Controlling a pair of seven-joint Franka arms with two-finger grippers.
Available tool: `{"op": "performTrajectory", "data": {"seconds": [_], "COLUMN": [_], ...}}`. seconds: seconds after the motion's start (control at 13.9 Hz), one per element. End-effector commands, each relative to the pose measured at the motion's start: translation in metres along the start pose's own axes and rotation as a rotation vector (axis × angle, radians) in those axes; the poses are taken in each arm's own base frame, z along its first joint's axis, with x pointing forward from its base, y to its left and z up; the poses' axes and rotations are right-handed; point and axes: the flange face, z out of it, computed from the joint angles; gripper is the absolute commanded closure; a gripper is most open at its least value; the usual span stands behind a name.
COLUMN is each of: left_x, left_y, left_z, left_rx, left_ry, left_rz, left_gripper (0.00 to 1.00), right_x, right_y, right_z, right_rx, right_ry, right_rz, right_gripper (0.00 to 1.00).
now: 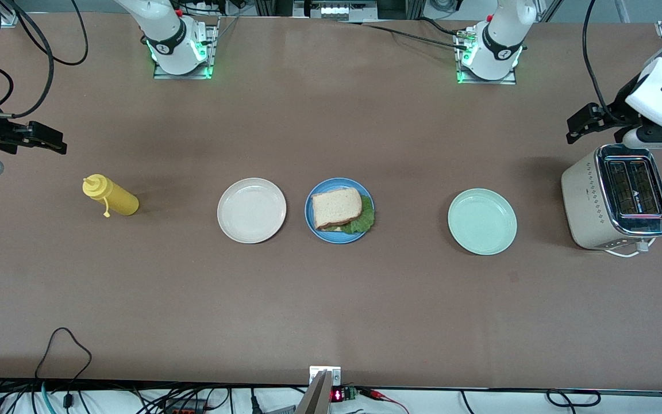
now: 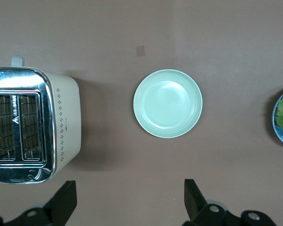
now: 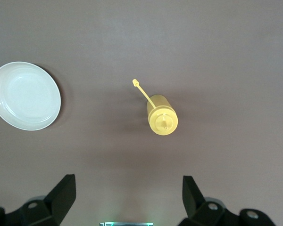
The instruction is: Make sandwich in blue plate with both arms
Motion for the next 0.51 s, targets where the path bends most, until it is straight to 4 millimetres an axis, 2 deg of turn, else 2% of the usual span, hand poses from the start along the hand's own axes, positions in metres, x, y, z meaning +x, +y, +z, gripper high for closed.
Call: {"op": "performTrajectory", "data": {"seconds": [0.0,0.43], "left_x": [-0.0021,-0.0068], "left_y": [-0.0076,-0.0096], "left_z": [-0.0079,-0.0093], "left_rx": [0.005,0.010], "left_ry": [0.010,-0.030], "left_rz": [-0.002,-0.004], "left_gripper": [0.00,0.00], "right_x": [-0.0061,-0.0063], "right_y": [-0.0010,0.0000], "right_z": [-0.0037,-0.0035], "right_rx": [0.008,0.007], "right_ry": [0.004,0.003], "right_rz": [0.009,0.009], "right_gripper": [0.00,0.00]}}
